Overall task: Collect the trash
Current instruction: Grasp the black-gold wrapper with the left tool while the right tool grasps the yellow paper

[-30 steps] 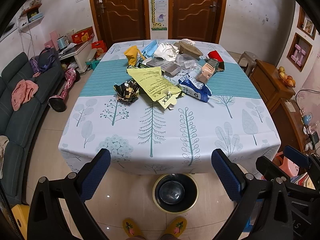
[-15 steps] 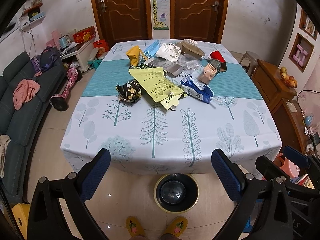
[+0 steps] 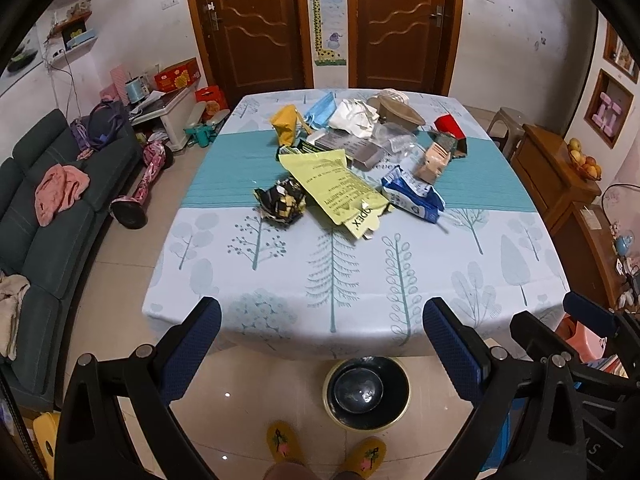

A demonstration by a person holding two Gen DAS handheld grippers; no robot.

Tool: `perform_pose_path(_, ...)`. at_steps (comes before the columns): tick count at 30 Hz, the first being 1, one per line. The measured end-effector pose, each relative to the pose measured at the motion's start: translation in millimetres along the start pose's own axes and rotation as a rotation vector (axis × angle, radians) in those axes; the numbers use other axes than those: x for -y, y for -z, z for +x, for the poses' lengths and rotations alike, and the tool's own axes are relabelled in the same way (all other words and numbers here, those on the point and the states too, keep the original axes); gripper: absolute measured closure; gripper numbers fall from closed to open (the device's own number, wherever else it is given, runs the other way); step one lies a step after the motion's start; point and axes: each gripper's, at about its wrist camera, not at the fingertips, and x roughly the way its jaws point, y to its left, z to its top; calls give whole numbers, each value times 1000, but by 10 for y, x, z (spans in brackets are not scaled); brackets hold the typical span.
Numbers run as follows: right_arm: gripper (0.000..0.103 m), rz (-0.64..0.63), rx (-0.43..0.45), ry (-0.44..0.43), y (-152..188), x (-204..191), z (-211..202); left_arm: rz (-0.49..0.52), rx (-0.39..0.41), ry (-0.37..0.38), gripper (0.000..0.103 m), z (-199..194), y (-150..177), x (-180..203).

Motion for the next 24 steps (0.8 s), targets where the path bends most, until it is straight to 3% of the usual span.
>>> perform_pose_path(7, 29, 26, 12, -14, -201, -112, 106, -13, 8, -10, 3, 119, -271, -297)
perform_pose_path(14, 30, 140, -41, -51, -476, -223, 452, 28, -58, -9, 3, 570, -671, -705)
perform_pose_path(18, 37, 242, -86, -104, -617, -278, 755, 99, -108, 4, 3, 951, -858, -833)
perform_pose_path(24, 37, 472, -145, -188, -743, -286, 1295, 262, -161, 40, 3, 1564, -1028, -837)
